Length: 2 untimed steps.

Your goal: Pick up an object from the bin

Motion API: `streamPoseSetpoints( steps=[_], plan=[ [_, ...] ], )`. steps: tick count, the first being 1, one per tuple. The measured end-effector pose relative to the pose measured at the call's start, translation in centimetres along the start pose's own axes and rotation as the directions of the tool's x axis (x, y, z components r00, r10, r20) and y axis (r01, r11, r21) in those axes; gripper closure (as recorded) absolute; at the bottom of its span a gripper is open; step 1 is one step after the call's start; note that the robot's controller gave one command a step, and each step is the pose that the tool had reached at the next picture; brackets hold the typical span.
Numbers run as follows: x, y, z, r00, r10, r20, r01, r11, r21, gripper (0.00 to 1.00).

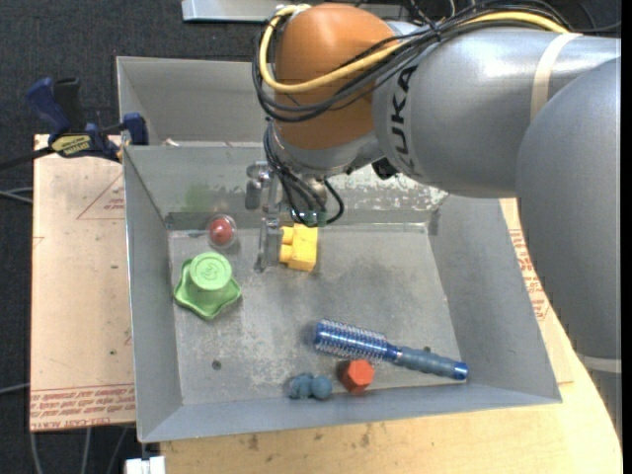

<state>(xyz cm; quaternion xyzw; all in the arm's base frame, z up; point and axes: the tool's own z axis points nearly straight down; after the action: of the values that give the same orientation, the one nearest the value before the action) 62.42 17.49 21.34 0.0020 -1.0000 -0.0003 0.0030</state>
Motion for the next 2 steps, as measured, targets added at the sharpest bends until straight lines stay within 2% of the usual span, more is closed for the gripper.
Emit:
streamPoseSetpoints(
  steps=[1, 2],
  plan=[
    [3.1, -11.1, 8.6, 0.989, 0.147, 0.001, -0.147, 0.989, 0.003, 0.0],
    [9.9, -11.1, 8.2, 1.0, 0.001, 0.003, -0.001, 1.0, 0.0, 0.0]
  ],
)
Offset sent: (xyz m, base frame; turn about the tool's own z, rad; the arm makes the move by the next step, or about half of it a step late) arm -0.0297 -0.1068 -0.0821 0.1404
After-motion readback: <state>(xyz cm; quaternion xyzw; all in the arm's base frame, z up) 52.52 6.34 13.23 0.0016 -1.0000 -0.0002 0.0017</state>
